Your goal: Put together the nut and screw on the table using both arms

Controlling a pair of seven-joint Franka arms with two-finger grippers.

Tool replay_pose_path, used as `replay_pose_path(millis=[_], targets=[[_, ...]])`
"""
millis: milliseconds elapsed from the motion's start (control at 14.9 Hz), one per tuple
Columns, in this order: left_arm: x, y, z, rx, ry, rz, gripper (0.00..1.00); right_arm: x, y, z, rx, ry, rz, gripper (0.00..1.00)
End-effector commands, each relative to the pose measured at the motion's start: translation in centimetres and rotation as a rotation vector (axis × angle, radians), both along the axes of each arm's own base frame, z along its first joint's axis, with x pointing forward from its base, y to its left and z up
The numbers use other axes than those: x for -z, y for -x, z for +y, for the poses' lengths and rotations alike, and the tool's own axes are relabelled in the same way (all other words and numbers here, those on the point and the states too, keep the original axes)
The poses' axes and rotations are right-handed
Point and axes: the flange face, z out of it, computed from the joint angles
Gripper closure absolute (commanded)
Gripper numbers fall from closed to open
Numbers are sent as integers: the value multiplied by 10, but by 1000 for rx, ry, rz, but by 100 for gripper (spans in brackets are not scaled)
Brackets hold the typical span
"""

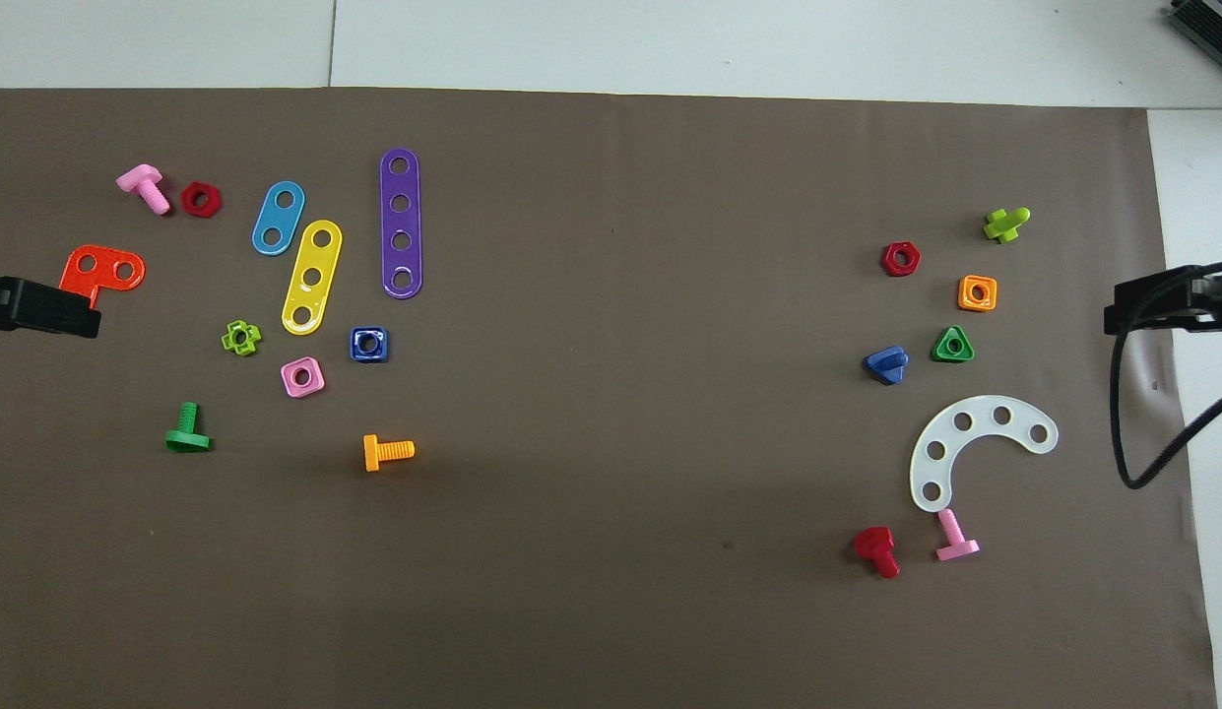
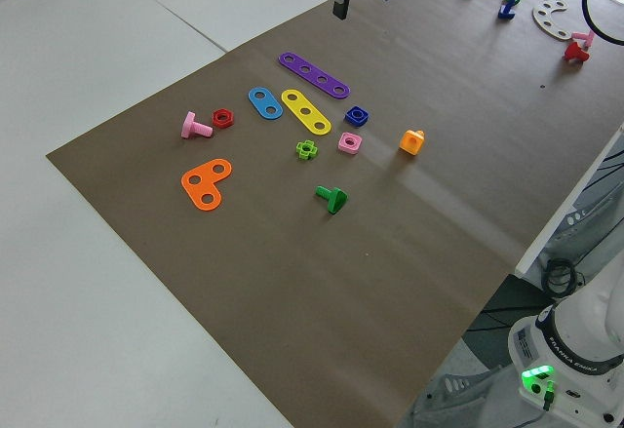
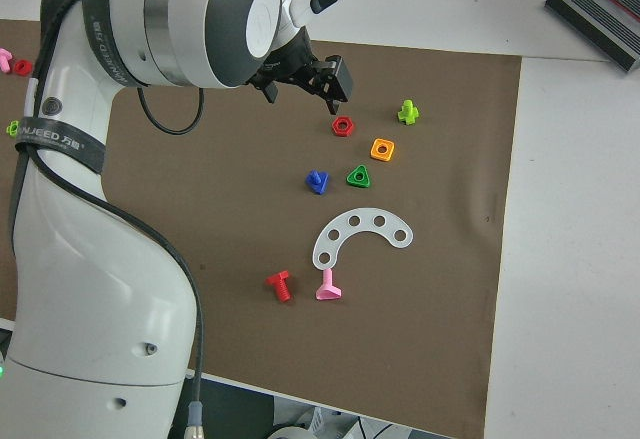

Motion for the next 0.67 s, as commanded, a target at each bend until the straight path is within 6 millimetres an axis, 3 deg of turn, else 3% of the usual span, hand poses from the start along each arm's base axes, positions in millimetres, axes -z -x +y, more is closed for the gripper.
replay_pose_path(millis=[0, 402, 602], targets=[[-2, 10, 2, -1, 14, 7, 0, 14, -2, 2, -48, -21, -15, 0], [-2, 10, 2, -1, 14, 7, 0, 125, -26, 16, -121, -52, -34, 0], [-2, 10, 2, -1, 14, 7, 0, 193, -25, 30, -158, -51, -45, 0]])
